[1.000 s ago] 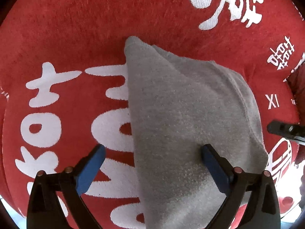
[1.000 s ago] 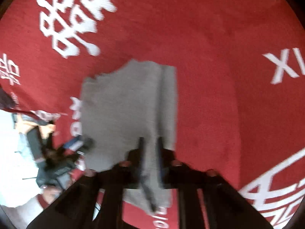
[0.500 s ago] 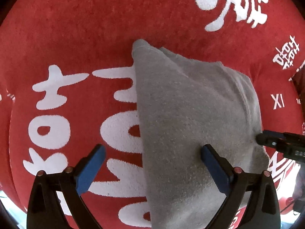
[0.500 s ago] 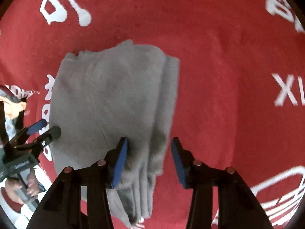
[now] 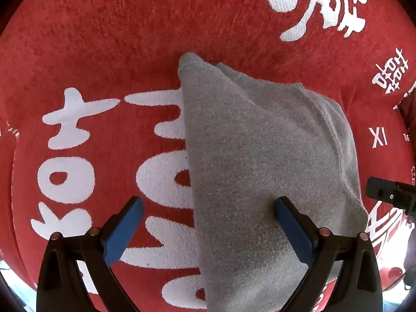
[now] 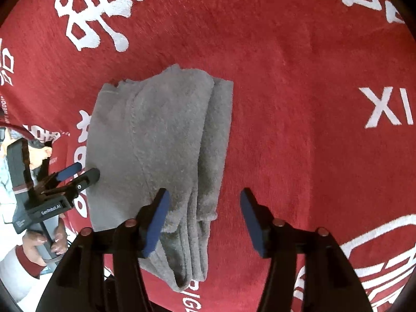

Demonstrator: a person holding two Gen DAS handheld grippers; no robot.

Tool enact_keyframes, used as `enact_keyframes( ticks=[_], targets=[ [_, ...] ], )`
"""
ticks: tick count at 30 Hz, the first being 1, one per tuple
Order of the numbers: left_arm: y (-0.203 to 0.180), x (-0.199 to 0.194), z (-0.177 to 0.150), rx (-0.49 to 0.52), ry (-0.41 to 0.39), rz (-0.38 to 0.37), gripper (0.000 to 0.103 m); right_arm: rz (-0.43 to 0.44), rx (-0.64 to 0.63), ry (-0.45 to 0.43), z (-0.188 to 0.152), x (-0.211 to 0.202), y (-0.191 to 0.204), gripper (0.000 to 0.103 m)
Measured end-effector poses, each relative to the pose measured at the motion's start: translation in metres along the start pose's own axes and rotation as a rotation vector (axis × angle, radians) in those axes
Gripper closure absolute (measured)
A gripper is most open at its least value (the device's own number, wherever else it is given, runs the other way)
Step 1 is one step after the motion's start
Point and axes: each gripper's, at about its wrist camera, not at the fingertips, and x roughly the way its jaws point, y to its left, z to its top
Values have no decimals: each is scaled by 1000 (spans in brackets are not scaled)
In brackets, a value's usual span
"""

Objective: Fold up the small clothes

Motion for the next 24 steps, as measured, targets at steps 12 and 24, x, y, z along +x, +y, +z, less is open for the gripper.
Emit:
enact_keyframes(
  ticks=[12, 24],
  targets=[
    [26, 6, 14, 24, 54, -219, 2, 68, 22, 36, 16, 20, -8, 34],
    [30, 19, -4, 56, 118, -412, 2, 286, 84, 62, 37, 52, -31, 34]
  ],
)
